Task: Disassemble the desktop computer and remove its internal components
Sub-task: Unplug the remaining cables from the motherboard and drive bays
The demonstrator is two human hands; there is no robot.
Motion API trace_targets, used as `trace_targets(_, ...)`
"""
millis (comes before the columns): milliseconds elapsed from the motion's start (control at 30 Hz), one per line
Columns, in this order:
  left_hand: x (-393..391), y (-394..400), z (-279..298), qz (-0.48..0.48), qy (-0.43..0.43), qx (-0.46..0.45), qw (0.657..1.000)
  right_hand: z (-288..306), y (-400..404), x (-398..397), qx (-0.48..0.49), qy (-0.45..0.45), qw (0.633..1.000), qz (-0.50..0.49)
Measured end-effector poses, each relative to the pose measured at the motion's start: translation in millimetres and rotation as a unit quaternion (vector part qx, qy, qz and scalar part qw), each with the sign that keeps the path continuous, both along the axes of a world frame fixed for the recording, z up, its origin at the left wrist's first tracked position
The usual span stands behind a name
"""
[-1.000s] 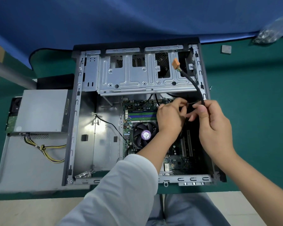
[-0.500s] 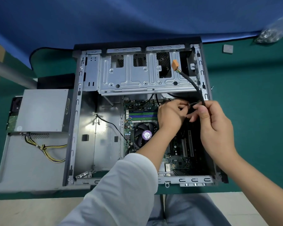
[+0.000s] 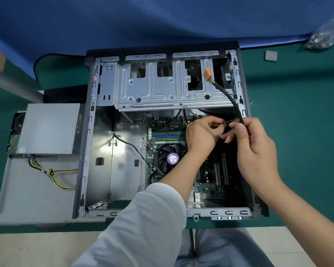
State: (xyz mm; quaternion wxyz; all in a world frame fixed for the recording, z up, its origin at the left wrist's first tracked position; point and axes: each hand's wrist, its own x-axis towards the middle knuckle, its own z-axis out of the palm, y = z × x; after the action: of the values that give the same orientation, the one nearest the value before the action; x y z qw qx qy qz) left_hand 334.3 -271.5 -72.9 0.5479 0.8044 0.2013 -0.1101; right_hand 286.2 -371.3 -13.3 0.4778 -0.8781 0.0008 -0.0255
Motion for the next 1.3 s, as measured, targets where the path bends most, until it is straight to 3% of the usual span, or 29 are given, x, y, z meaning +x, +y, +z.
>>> trace_targets(67, -2.0, 0.0, 0.1, -0.067, -0.055, 0.129, 0.988, 0.4, -0.1, 0.0, -0.001, 0.001, 1.0, -0.001)
trace_targets(200, -4.7, 2.5, 1.6, -0.192, -0.215, 0.34, 0.895, -0.4, 0.4, 0.5, -0.005, 0.003, 1.0, -0.001)
trace_targets(333, -5.5, 6.6, 1.9, -0.216, -0.289, 0.378, 0.853, -0.7, -0.8, 0.5, -0.009, 0.002, 1.0, 0.002)
trace_targets(467, -9.0, 7.0, -9.6, -0.174, -0.336, 0.321, 0.868, -0.3, -1.1, 0.3, -0.011, -0.001, 1.0, 0.005)
trace_targets(567, -5.9, 1.1, -2.5, -0.113, -0.163, 0.206, 0.958, -0.5, -1.2, 0.0, -0.018, 0.0, 1.0, 0.008)
trace_targets(633, -2.7, -1.7, -1.0, -0.044, -0.049, 0.102, 0.993, -0.4, -1.2, 0.0, -0.021, 0.001, 1.0, 0.01)
trace_targets(733, 0.0, -0.3, -2.9, -0.032, -0.002, 0.103, 0.994, 0.1, -0.5, -0.3, -0.026, -0.003, 1.0, 0.013)
trace_targets(933, 4.0, -0.9, -3.3, -0.043, 0.014, 0.109, 0.993, 3.6, 0.2, -1.3, -0.007, -0.023, 0.999, 0.024)
trace_targets(1100, 1.5, -1.2, 2.0, -0.061, 0.0, 0.165, 0.984, 9.3, -1.5, -9.6, -0.004, -0.045, 0.995, 0.088)
trace_targets(1200, -0.5, 5.8, 9.3, -0.129, 0.002, 0.148, 0.981, 15.4, 2.5, -12.9, 0.042, -0.039, 0.993, 0.099)
trace_targets(1300, -11.0, 31.1, 20.6, -0.268, -0.058, 0.193, 0.942, 18.7, 18.1, -18.5, 0.148, -0.008, 0.985, 0.084)
